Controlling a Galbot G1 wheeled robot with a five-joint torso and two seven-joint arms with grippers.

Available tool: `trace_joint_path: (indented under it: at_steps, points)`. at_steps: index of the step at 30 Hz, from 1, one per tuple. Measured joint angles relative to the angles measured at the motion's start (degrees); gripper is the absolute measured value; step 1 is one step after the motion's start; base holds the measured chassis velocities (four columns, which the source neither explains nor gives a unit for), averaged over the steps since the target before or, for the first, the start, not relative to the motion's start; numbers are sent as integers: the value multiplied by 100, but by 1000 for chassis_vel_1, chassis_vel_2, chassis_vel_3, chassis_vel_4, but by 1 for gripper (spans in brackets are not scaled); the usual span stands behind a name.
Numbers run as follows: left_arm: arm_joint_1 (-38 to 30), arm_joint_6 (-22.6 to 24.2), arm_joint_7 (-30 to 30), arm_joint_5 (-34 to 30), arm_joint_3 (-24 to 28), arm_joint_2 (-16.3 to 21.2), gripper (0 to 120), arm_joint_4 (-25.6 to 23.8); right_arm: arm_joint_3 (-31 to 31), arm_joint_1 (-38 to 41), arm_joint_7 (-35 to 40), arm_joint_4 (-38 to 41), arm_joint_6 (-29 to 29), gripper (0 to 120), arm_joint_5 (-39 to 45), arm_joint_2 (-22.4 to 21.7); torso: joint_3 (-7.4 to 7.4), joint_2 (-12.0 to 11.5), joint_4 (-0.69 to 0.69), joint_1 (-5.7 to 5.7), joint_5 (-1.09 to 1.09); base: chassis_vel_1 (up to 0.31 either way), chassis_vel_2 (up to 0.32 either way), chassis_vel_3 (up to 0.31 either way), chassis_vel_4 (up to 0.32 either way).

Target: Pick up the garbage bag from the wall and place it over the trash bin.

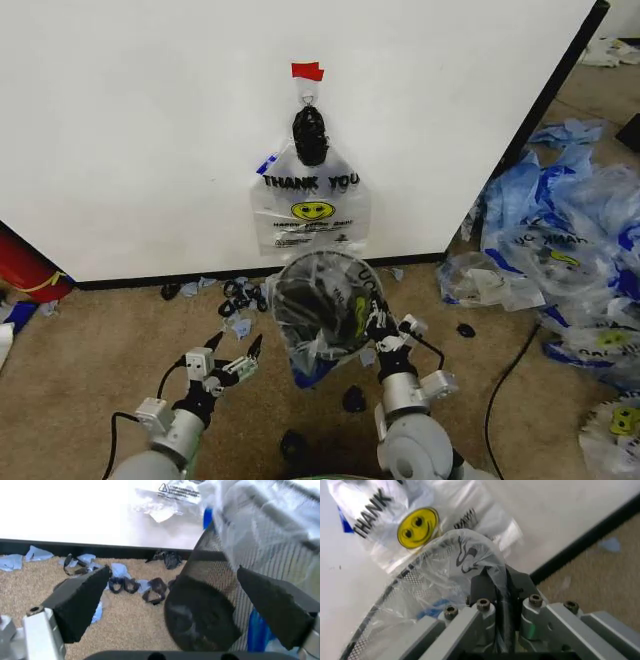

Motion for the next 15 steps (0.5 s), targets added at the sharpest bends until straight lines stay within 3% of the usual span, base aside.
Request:
trace_joint_path:
  at_steps: [15]
  points:
    - [-81,-6,-6,-9,56,-124,99,77,-423,-75,-162,-539,73,1,85,-85,0,0,0,0,1,0,0,0,0]
